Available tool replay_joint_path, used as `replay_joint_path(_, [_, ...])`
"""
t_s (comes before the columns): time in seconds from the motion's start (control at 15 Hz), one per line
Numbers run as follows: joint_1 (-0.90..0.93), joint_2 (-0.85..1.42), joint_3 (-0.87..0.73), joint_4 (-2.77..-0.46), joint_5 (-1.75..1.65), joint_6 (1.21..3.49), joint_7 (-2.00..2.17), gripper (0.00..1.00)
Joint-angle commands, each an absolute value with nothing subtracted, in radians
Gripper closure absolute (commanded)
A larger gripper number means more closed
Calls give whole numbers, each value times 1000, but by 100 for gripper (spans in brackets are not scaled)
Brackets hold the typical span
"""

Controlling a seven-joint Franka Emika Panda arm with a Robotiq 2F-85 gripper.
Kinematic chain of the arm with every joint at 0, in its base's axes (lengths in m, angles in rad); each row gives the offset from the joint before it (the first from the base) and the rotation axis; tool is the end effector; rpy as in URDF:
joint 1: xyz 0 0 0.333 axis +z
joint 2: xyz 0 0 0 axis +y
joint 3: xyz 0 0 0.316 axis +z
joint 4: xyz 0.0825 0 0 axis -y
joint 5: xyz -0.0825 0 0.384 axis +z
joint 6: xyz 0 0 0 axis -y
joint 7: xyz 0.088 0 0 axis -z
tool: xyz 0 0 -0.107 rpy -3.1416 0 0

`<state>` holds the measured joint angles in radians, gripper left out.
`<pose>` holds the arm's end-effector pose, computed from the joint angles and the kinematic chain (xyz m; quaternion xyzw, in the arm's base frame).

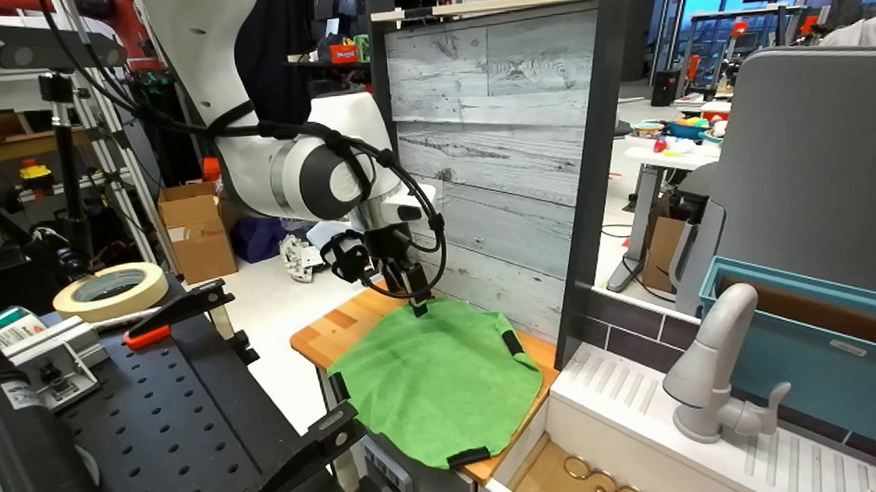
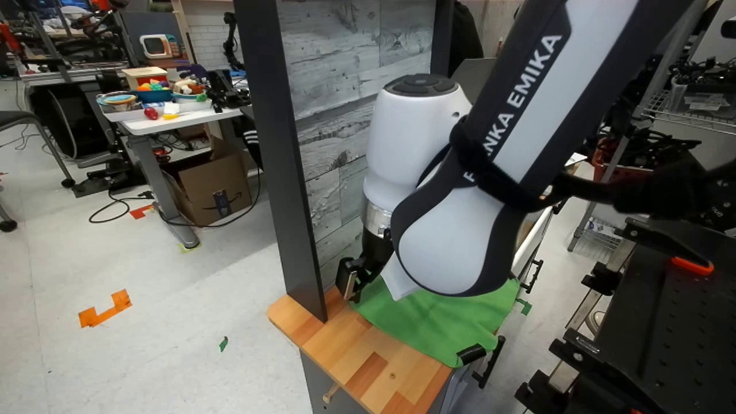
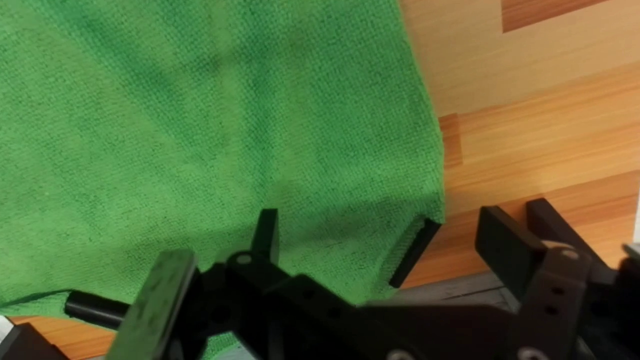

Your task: Fold the upper left corner of the green towel towards the bottom right corner

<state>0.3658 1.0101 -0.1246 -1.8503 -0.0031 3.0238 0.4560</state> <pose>0.5863 0.1440 -0.0021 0.9925 -0.0720 0.0968 0.0184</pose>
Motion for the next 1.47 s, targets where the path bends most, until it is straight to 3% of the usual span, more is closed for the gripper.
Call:
replay_joint_path(0.0, [365,1061,-121,-1776,41,3012,413,0])
replay_joint_path(0.13, [368,1083,-122,-1749,43,3004,411,4])
replay_joint_path(0.27, [363,1105,-115,-1721,44,3000,405,28])
replay_joint_path(0.47, [377,1128,-124,-1692,43,2999,405,45])
replay_joint_path(0.53, [379,1134,-124,-1682,43,2998,405,42])
replay_joint_path(0.6, [382,1139,-124,-1672,42,2998,405,48])
replay_joint_path(0.67, [386,1141,-126,-1666,41,2997,405,62])
replay_joint_path(1.0, [404,1144,-135,-1661,38,3003,402,98])
replay_joint_path(1.4, [417,1112,-145,-1711,38,3011,405,99])
